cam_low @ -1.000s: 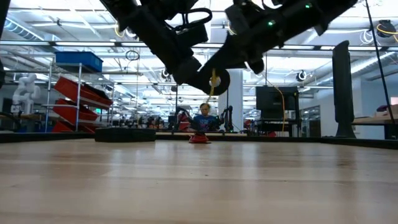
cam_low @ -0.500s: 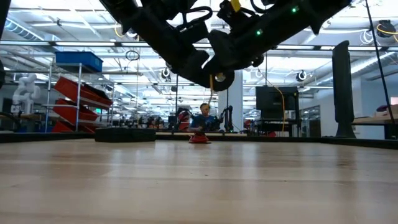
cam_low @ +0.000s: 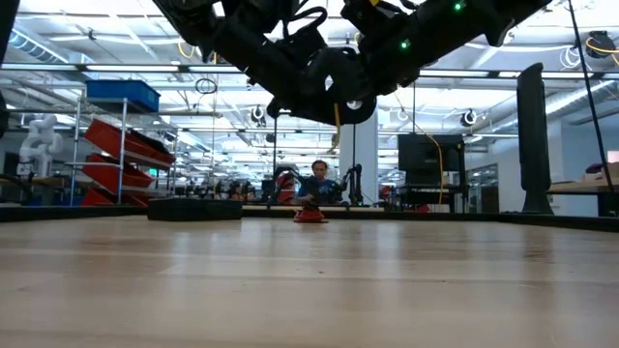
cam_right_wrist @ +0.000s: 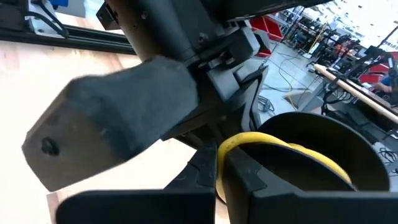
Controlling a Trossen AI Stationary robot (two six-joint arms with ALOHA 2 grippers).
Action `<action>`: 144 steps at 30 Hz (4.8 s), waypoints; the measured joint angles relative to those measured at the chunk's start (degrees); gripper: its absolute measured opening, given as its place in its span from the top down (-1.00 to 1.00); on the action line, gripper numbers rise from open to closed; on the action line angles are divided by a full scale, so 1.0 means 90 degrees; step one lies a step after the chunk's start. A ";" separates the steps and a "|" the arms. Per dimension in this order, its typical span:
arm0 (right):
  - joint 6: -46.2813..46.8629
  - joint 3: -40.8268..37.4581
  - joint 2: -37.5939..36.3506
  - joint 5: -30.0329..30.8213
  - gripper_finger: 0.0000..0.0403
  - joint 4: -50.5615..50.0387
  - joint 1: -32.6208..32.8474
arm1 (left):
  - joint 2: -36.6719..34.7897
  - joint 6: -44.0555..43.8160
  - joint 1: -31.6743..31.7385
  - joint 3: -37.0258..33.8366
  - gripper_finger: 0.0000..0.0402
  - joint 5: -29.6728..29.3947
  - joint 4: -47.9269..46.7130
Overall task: Coil cords
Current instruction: Coil the yellow wire onto the black spool
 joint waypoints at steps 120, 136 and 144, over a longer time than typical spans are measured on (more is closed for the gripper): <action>0.2115 -0.0010 -0.0311 -0.1303 0.89 -0.3258 0.0120 | 0.0053 -0.0438 0.0386 0.0022 1.00 0.2497 0.1795; 0.2320 -0.0010 -0.1152 -0.1014 0.89 -0.4276 0.0515 | 0.0143 -0.0552 0.0388 0.0015 1.00 0.2984 0.2921; 0.2489 -0.0012 -0.1606 -0.0308 0.89 -0.4616 0.1212 | 0.0143 -0.0497 0.0391 0.0007 1.00 0.3084 0.3293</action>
